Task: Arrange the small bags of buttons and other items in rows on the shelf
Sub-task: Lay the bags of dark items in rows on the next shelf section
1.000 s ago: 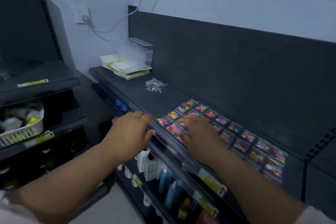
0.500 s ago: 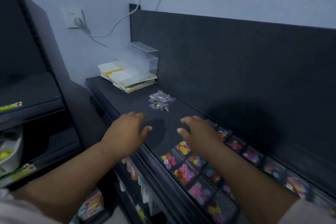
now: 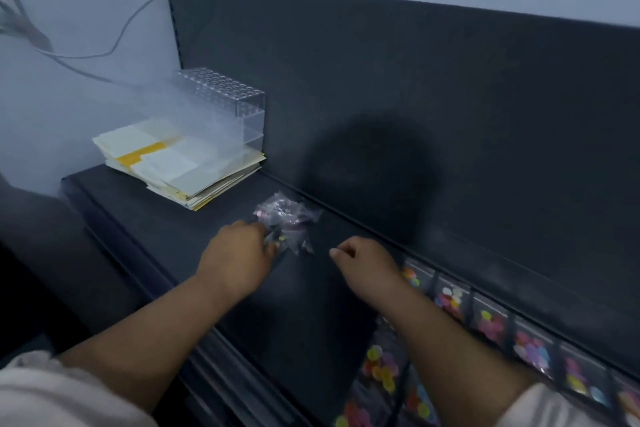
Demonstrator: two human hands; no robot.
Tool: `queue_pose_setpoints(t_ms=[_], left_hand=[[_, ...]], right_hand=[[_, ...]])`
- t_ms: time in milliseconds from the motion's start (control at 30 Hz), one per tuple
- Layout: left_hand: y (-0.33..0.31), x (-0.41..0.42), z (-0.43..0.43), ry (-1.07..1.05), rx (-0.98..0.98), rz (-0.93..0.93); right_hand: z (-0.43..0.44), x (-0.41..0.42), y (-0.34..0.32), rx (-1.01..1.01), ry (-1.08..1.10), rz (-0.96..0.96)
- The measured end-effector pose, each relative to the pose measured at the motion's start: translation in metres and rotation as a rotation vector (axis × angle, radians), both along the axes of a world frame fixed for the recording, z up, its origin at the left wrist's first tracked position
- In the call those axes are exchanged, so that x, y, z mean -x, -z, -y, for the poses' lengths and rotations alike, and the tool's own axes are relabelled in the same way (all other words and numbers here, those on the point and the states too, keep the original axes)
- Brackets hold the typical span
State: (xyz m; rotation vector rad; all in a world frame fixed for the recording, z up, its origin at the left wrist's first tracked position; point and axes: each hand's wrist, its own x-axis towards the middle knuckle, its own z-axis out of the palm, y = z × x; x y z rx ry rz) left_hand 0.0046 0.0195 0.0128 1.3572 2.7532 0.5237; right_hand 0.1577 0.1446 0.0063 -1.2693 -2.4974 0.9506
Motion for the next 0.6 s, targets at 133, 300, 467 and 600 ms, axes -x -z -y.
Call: queue_pose_setpoints(t_ms=[133, 300, 467, 600], left_hand=[[0.021, 0.039, -0.027, 0.044, 0.043, 0.02], [0.045, 0.058, -0.046, 0.093, 0.099, 0.022], [0.052, 0.065, -0.054, 0.124, 0.042, 0.035], [0.053, 0.066, -0.058, 0.137, 0.012, 0.146]], right_hand=[[-0.014, 0.042, 0.012, 0.032, 0.073, 0.005], [-0.017, 0.075, 0.026, 0.082, 0.125, 0.083], [-0.019, 0.092, 0.026, 0.086, 0.157, 0.147], [-0.018, 0.101, 0.024, 0.115, 0.159, 0.233]])
